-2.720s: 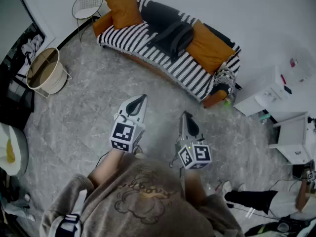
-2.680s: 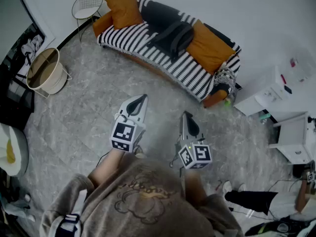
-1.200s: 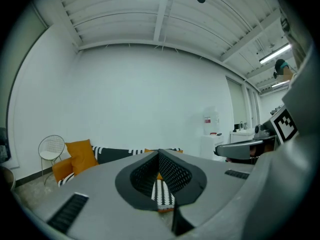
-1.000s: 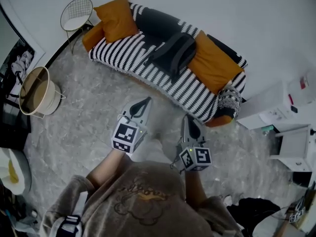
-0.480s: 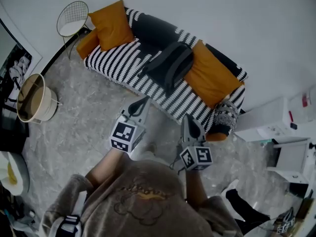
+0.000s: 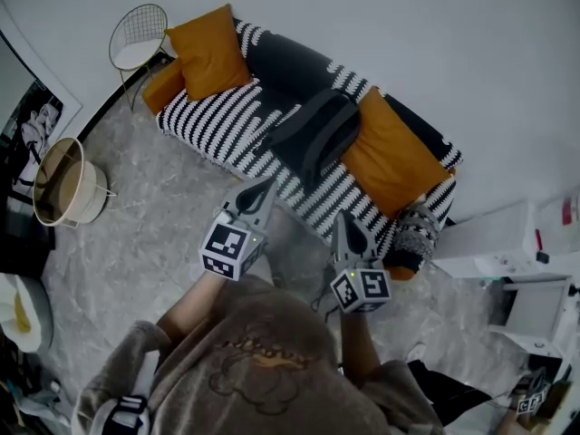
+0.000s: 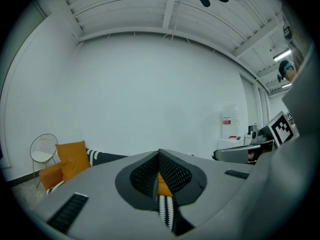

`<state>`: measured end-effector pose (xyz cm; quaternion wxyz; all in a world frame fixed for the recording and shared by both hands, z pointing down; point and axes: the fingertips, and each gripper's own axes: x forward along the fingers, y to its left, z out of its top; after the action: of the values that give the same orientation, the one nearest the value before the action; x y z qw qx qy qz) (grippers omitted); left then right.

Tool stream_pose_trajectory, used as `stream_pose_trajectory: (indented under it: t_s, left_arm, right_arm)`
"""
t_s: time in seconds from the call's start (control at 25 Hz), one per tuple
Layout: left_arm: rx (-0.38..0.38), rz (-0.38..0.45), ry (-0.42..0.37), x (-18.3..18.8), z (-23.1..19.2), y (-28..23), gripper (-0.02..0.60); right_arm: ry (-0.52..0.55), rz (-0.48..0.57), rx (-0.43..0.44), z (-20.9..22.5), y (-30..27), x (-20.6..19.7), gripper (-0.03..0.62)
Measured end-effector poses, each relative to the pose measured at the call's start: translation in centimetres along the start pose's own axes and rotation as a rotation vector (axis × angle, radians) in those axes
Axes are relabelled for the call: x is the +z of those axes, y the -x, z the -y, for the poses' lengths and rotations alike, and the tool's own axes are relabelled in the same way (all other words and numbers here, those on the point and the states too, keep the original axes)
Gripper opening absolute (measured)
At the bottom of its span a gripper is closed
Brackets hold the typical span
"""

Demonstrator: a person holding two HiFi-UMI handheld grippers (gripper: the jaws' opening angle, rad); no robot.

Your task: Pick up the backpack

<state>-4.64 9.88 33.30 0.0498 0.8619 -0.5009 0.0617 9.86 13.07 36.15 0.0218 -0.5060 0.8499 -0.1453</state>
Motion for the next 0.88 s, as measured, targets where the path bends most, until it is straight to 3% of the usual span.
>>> stream_pose_trajectory:
  t_s: [0.88]
  left_arm:
    - [-0.144,-0.035,-0.015,0.0,-9.7,-19.0,0.000]
  right_arm:
    - [-0.029,-0.025,-0.077,8.3,-18.1,1.9,0.000]
